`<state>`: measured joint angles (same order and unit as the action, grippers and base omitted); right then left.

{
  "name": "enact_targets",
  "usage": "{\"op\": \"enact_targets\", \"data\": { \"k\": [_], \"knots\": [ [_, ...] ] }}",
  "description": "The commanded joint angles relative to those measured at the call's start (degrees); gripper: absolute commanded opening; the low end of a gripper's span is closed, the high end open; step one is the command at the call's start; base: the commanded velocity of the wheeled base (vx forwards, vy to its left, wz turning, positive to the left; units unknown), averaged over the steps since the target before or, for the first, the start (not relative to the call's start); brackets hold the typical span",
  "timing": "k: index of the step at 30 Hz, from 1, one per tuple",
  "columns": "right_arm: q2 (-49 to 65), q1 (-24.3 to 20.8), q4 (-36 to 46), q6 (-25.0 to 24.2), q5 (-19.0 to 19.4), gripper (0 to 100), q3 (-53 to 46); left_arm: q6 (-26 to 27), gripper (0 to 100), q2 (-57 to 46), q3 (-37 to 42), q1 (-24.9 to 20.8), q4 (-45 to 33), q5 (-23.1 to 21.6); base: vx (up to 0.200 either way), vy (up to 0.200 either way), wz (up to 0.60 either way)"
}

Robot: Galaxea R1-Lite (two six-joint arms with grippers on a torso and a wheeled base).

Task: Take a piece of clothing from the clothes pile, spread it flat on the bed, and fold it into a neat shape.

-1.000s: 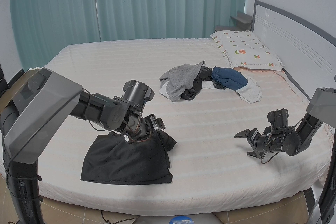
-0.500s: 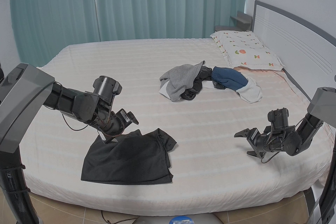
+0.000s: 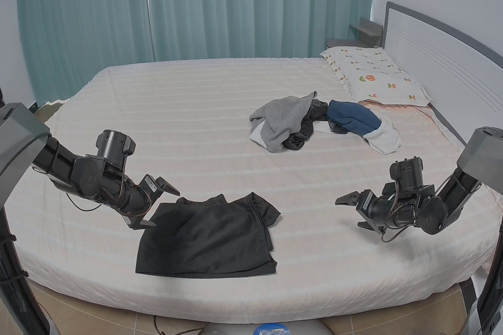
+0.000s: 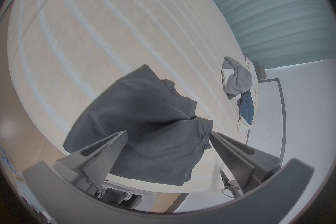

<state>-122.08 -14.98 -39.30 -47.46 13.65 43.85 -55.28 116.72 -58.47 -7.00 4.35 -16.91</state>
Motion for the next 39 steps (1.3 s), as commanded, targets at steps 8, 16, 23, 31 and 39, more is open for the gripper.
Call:
{"op": "enact_targets", "data": {
  "k": [8, 16, 23, 31, 39],
  "knots": [
    [-3.43, -6.55, 2.65, 6.94, -0.21, 100, 8.88, 0.26, 100, 3.42, -2.18, 1.9, 1.01, 0.21, 0.0, 0.2, 0.0],
    [-7.21, -9.36, 7.22, 9.14, -1.61, 100, 16.27, 0.35, 100, 6.15, -5.61, 0.23, 1.01, 0.3, 0.0, 0.05, 0.0],
    [-13.98, -9.54, 7.66, 9.93, -6.97, 100, 22.68, 0.26, 100, 11.51, -10.09, -3.9, 0.92, 0.3, 0.0, 0.0, 0.0],
    [-16.79, -10.07, 7.66, 9.4, -7.33, 100, 27.52, 0.0, 100, 12.3, -10.18, -4.43, 1.19, 2.05, 0.0, 0.0, 0.0],
    [-17.49, -11.21, 9.24, 9.4, -8.38, 100, 30.33, 0.0, 100, 12.3, -10.18, -4.52, 1.19, 2.05, 0.0, 0.0, 0.0]
  ]
}}
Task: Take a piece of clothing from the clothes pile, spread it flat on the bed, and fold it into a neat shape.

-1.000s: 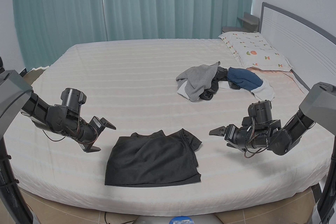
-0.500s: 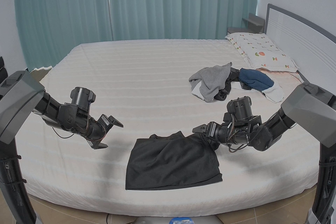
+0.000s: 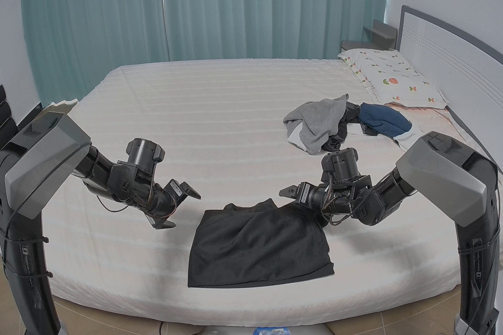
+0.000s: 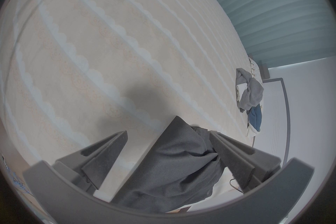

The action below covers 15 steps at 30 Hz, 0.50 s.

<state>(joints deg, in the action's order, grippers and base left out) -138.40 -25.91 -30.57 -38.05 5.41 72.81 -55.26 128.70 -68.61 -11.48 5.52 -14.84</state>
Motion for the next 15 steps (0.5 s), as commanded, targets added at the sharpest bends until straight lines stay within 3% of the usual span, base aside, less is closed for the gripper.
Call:
{"op": "enact_targets", "data": {
  "k": [1, 2, 6, 15],
  "knots": [
    [-1.43, -0.29, 0.95, 0.08, -0.58, 100, 1.8, -0.02, 100, 0.33, -0.03, -0.03, 0.01, -0.02, 0.0, 0.0, 0.0],
    [-1.7, -0.2, 1.48, 0.17, -1.19, 0, 2.24, -0.02, 100, 0.33, -0.03, -0.03, 0.01, -0.02, 0.0, 0.0, 0.0],
    [-2.31, 0.42, 5.79, -0.01, -2.69, 0, 4.18, -0.11, 100, 0.33, 0.05, -0.21, -0.07, 0.51, 0.0, 0.0, 0.0],
    [0.94, 2.88, 6.49, -0.8, -2.69, 0, 1.63, -0.11, 100, 1.65, -0.39, -2.23, 1.51, 5.08, 0.0, 0.0, 0.0]
  ]
}}
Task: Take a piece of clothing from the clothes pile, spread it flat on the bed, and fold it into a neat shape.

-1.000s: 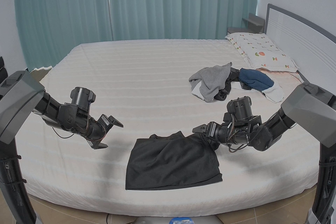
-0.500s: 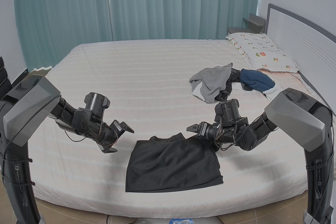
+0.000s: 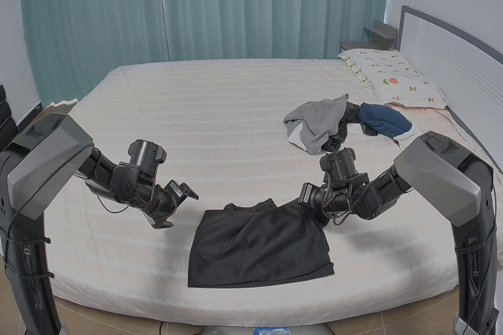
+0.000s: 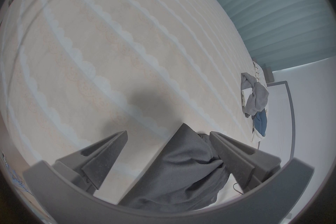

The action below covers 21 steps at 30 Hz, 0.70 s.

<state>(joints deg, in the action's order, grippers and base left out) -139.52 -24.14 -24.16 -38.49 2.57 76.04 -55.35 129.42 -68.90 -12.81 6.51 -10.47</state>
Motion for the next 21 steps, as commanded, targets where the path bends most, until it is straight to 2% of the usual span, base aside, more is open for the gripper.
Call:
{"op": "enact_targets", "data": {
  "k": [1, 9, 20, 21],
  "knots": [
    [2.5, 1.37, -0.18, -0.89, 0.15, 0, -2.48, -0.03, 100, 1.1, -0.09, -1.25, 0.52, 0.98, 0.0, 0.0, 0.0],
    [2.41, 2.6, -0.45, -4.84, 0.33, 0, -4.94, 0.33, 100, 2.68, -2.73, -3.62, 0.52, 2.3, 0.0, 0.0, 0.0],
    [2.24, 2.52, -1.5, -5.2, 0.68, 0, -4.06, 0.77, 100, 7.61, -8.18, -7.49, 0.26, 6.96, 0.0, 0.0, 0.0],
    [2.24, 2.52, -1.5, -5.2, 0.68, 0, -4.06, 0.85, 0, 8.49, -8.79, -7.84, 0.35, 7.66, 0.0, 0.0, 0.0]
  ]
}}
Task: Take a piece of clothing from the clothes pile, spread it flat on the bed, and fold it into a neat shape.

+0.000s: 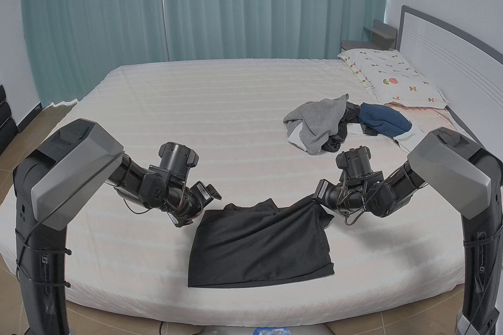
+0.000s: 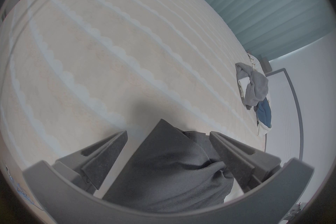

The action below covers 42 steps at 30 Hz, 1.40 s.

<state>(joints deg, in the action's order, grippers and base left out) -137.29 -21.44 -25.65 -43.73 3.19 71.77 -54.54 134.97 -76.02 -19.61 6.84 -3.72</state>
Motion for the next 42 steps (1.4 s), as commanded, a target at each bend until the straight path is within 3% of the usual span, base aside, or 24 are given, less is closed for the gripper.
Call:
{"op": "enact_targets", "data": {
  "k": [1, 10, 19, 24, 29, 30, 34, 42],
  "knots": [
    [0.01, -0.18, -0.02, 0.05, 0.06, 0, 0.3, 0.14, 0, 3.28, -2.03, -1.22, 0.02, 1.35, 0.0, 0.0, 0.0],
    [-0.26, -0.18, -0.1, 0.13, 0.15, 0, 0.39, -0.39, 0, 5.3, -4.22, -0.51, -0.42, 6.97, 0.0, 0.0, 0.0],
    [-1.31, 0.0, -0.1, 0.05, 0.15, 0, 1.53, -2.85, 0, 4.6, -3.87, 0.98, -0.34, 9.61, 0.0, 0.0, 0.0],
    [-1.31, 0.0, -0.1, 0.05, 0.15, 0, 1.53, -3.47, 0, 3.54, -3.7, 1.42, -0.42, 9.43, 0.0, 0.0, 0.0],
    [-1.31, -0.09, -0.1, 0.05, 0.15, 0, 1.53, -3.82, 0, 3.1, -2.55, 0.98, 0.1, 5.21, 0.0, 0.0, 0.0],
    [-1.31, -0.18, -0.1, 0.05, 0.15, 0, 1.45, -3.82, 100, 3.1, -2.64, 0.89, 0.19, 4.33, 0.0, 0.0, 0.0],
    [-1.31, -0.27, -0.1, 0.05, 0.15, 0, 1.53, -3.03, 100, 3.28, -2.2, 0.28, 0.37, 0.64, 0.0, 0.0, 0.0],
    [-1.31, -0.44, -0.1, 0.05, 0.15, 0, 1.53, 0.58, 100, 4.16, -1.67, -1.74, 3.8, 0.73, 0.0, 0.0, 0.0]
  ]
}}
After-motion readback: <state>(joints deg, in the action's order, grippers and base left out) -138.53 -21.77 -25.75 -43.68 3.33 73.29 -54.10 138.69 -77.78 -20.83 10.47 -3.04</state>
